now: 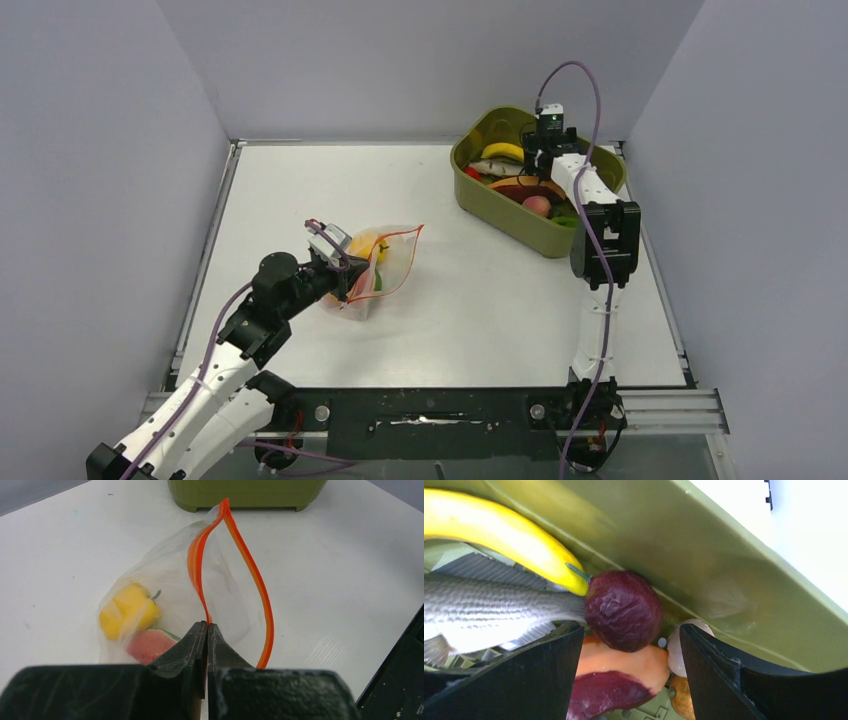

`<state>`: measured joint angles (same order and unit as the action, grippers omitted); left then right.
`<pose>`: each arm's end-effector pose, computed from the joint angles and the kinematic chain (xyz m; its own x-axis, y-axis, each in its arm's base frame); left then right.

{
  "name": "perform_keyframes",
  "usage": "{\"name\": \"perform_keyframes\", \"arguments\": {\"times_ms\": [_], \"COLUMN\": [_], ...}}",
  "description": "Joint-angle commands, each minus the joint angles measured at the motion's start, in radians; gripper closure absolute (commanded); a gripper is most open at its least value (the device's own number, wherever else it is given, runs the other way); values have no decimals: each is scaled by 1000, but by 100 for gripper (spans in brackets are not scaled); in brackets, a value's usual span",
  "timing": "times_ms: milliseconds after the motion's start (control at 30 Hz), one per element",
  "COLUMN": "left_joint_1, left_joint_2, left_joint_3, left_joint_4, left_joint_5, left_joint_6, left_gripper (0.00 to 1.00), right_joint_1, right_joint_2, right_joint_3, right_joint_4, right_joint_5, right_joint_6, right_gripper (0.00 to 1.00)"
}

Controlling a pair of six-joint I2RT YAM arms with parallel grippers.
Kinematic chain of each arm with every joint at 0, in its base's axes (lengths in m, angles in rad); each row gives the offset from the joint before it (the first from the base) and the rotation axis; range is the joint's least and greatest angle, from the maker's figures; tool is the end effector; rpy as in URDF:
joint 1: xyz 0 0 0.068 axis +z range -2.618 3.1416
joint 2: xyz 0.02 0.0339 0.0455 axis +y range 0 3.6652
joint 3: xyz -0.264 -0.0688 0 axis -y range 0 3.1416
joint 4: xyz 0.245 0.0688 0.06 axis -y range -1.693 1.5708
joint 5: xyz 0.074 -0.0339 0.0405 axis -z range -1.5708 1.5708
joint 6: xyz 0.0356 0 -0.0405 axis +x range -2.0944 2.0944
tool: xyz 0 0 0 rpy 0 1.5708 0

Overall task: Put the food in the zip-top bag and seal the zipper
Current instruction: Pick up the fake fruit from the bin.

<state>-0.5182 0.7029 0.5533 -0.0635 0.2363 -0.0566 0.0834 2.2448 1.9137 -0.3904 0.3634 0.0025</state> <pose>0.1487 -0.0944 0.2840 -0.2219 0.0632 -0.9730 0.6688 0.7360 -0.1047 0.5158 0.0304 0.2260 -0.6577 -0.0526 -0.7514 0.1897 0.9538 -0.2329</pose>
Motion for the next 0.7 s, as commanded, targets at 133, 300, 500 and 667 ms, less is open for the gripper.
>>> {"name": "perform_keyframes", "arguments": {"times_ms": [133, 300, 500, 667], "left_joint_1": [-6, -6, -6, -6], "left_joint_2": [4, -3, -2, -1], "left_joint_3": [9, 6, 5, 7], "left_joint_4": [65, 67, 70, 70], "left_joint_5": [-11, -14, -13, -9], "left_joint_6": [24, 24, 24, 22], "left_gripper": [100, 100, 100, 100], "right_joint_1": [-18, -38, -45, -47], "right_joint_2": [18, 37, 32, 20], "right_joint_3": [62, 61, 49, 47], "right_joint_4": [95, 92, 88, 75], "right_joint_5": [27, -8, -34, -46], "right_joint_6": [-3, 15, 16, 3], "right_gripper": [27, 28, 33, 45]}}
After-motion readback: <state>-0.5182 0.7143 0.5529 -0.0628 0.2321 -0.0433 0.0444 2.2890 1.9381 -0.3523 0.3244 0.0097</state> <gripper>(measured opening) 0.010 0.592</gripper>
